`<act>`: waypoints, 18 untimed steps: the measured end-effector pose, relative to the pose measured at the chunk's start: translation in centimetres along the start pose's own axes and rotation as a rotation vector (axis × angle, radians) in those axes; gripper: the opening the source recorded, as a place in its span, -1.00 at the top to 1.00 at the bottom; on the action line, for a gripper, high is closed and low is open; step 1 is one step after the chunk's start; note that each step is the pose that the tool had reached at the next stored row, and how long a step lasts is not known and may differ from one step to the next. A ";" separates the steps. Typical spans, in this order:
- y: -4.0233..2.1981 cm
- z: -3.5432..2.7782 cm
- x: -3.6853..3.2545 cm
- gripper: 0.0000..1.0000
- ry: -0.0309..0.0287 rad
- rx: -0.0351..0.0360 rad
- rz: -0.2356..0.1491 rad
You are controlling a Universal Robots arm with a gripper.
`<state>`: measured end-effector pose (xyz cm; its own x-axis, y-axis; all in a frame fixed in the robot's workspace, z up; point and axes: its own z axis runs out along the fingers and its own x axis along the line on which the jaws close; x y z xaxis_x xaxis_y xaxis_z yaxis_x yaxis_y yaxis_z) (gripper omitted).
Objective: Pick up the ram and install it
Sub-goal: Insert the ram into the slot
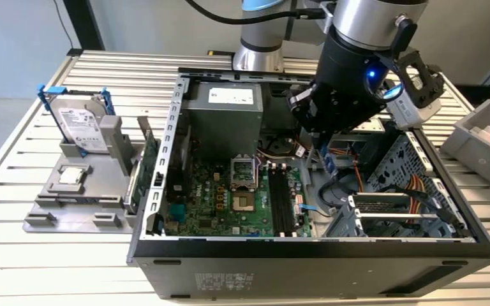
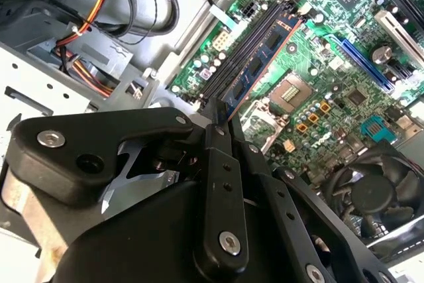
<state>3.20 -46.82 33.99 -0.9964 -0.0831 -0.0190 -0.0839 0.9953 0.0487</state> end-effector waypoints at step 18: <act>-0.08 1.64 0.10 1.00 -0.0036 0.0028 0.096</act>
<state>3.13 -46.83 32.35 -0.9998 0.0128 -0.0179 0.0119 0.9988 0.0477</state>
